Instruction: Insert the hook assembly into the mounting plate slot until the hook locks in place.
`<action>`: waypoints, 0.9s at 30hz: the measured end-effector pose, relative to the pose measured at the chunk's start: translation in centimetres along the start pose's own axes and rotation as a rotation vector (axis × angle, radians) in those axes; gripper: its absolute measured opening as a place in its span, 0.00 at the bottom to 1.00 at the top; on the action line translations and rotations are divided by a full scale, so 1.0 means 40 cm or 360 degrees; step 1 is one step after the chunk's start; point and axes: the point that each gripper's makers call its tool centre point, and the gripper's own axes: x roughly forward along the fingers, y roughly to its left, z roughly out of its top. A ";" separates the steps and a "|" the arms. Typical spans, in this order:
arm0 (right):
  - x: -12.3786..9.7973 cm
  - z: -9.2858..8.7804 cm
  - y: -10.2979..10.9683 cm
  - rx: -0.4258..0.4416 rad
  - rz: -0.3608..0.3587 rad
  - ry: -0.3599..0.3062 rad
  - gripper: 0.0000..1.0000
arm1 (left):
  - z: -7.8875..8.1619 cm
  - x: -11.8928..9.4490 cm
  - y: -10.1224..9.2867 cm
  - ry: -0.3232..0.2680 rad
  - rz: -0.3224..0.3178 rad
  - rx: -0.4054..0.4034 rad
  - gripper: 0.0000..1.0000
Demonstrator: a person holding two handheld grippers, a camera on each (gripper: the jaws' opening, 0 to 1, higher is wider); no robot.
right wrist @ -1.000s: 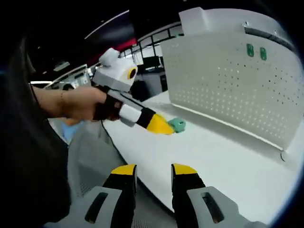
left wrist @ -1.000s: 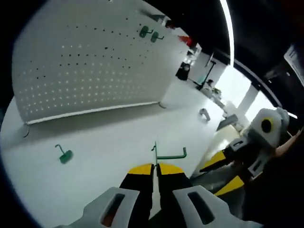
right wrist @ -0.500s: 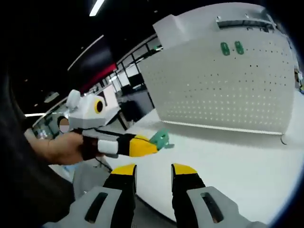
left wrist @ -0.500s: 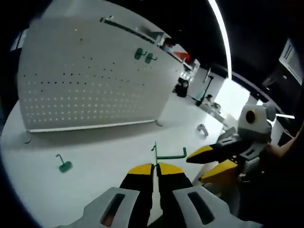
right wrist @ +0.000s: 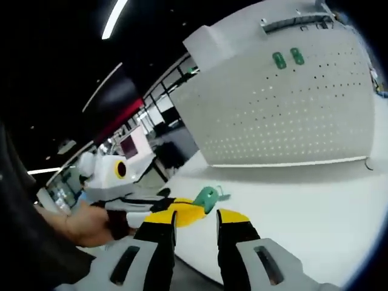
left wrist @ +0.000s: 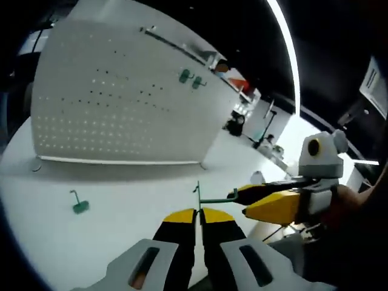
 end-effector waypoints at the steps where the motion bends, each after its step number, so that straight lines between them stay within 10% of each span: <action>1: 0.003 0.005 -0.001 0.0007 0.0000 -0.0004 0.23 | 0.004 -0.001 -0.001 -0.0009 0.0002 0.0013 0.02; 27: 0.032 0.057 -0.001 0.0408 0.0058 -0.0140 0.02 | 0.070 -0.018 -0.050 -0.0196 -0.0033 0.0262 0.02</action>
